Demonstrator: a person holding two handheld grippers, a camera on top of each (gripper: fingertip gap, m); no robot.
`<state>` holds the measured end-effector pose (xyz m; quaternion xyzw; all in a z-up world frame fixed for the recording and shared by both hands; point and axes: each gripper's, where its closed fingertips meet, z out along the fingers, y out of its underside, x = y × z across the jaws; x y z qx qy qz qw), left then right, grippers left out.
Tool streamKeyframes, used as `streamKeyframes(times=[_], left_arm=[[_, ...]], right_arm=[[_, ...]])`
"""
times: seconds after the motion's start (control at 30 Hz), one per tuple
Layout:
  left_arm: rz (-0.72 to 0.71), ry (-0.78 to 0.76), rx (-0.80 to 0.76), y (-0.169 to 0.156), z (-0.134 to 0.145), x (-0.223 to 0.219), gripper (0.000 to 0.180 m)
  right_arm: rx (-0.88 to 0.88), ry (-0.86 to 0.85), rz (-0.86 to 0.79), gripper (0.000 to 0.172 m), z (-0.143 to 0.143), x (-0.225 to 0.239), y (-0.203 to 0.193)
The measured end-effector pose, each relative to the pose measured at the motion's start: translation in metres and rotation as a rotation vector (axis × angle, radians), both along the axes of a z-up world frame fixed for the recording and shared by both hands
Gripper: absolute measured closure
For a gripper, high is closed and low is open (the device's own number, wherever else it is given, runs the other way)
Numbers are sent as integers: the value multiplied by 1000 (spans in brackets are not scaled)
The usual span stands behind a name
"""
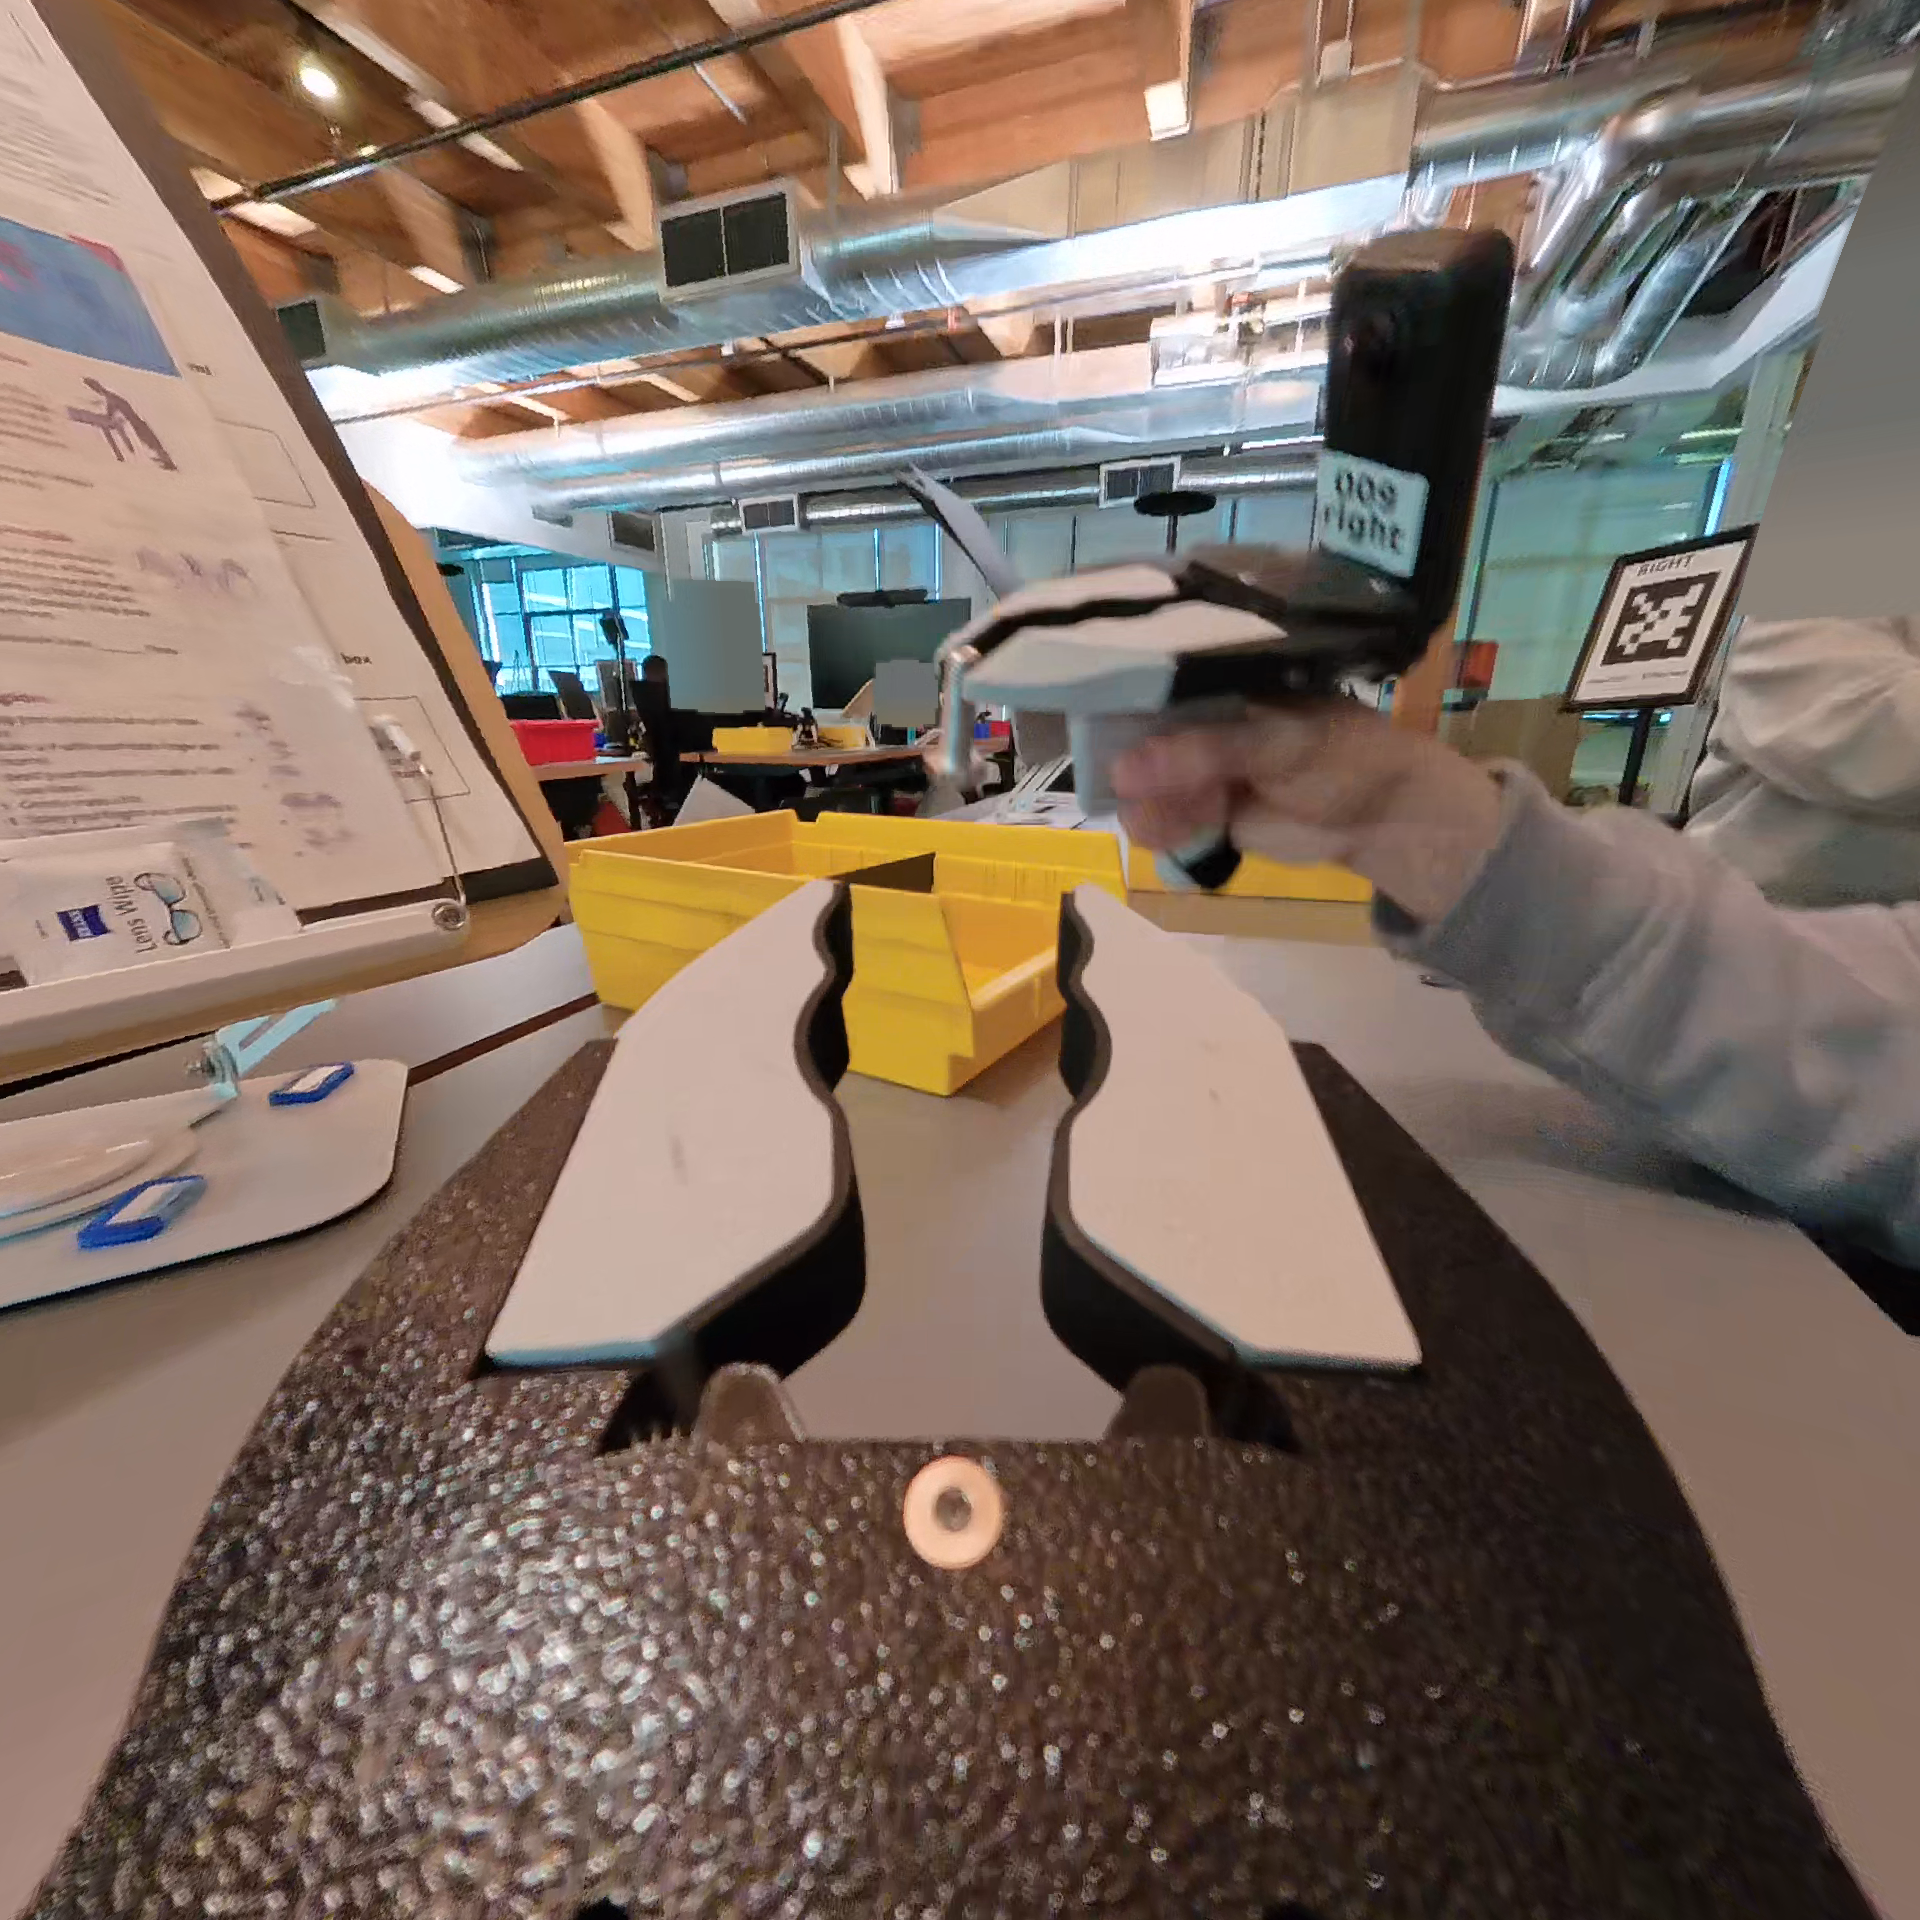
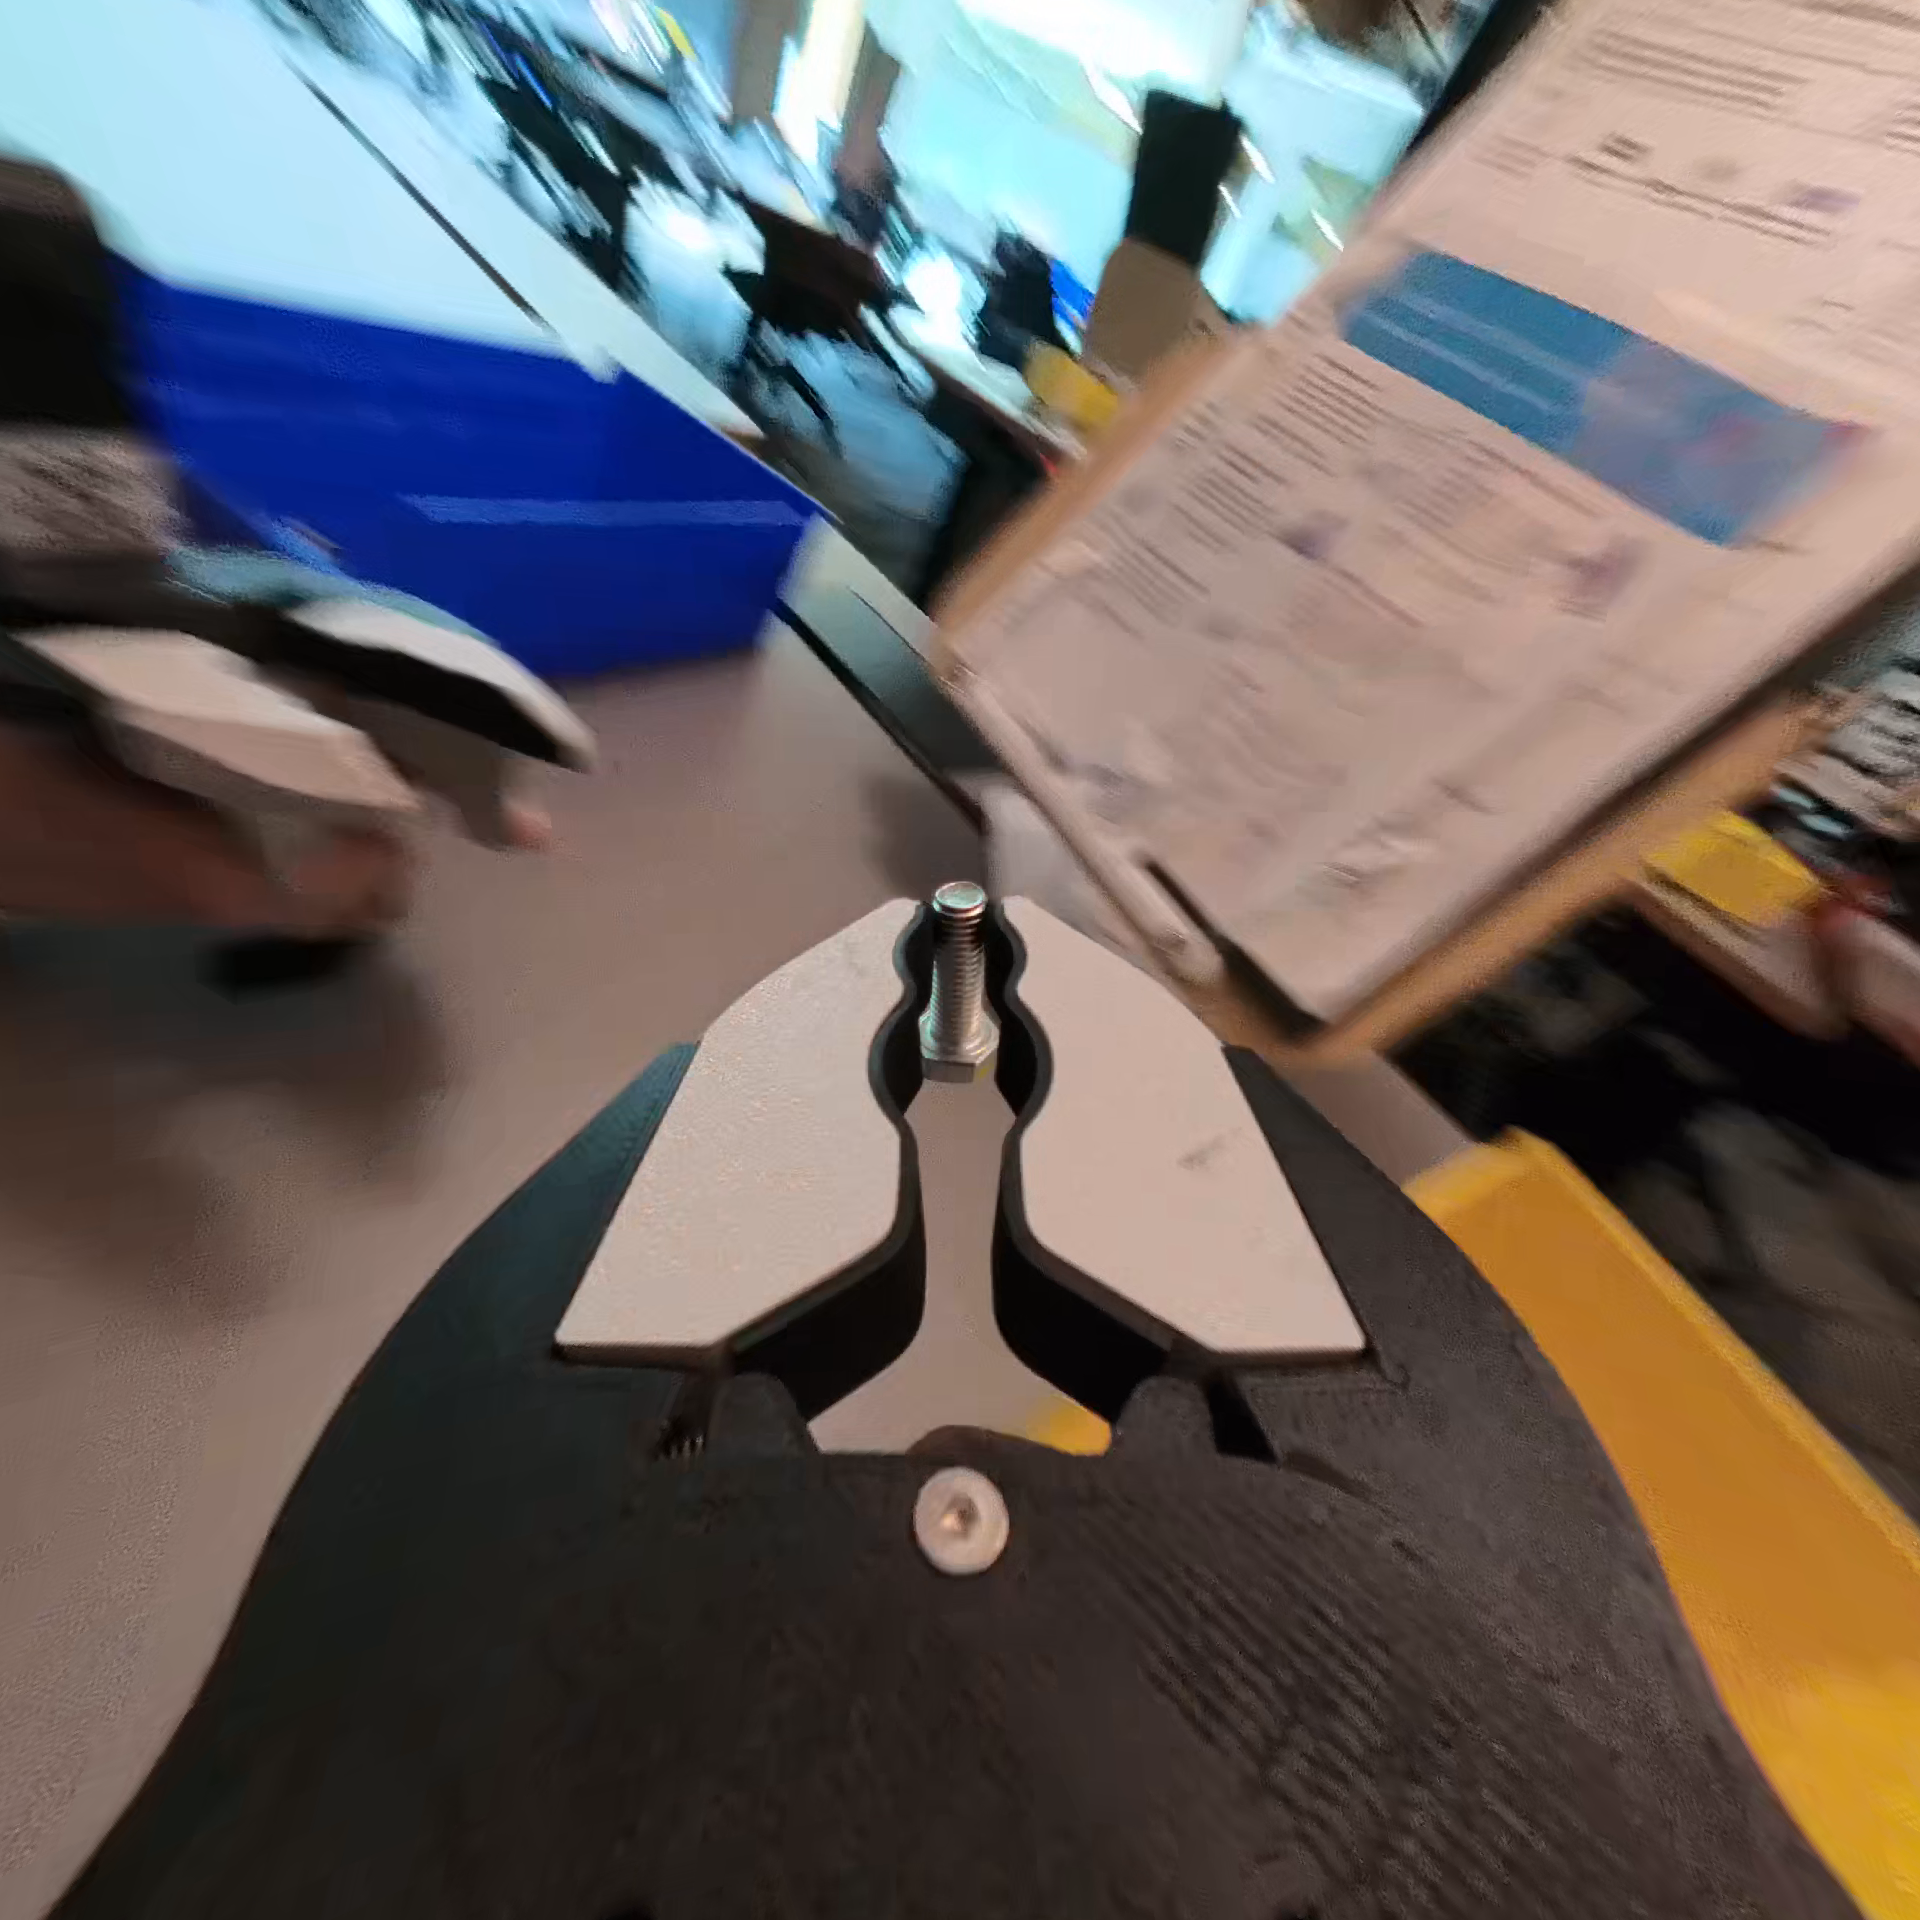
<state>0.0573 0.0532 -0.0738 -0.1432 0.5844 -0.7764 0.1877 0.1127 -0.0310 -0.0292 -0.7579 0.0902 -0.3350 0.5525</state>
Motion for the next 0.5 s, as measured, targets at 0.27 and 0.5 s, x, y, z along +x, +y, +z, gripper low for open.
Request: streamKeyframes(times=[0.27,0.5], left_arm=[[-26,56,21,-11,-6,2,144],[15,30,150,-14,-19,4,144]], right_arm=[[-861,97,-413,162,-23,187,-163],[-1181,308,-452,162,-110,234,-212]])
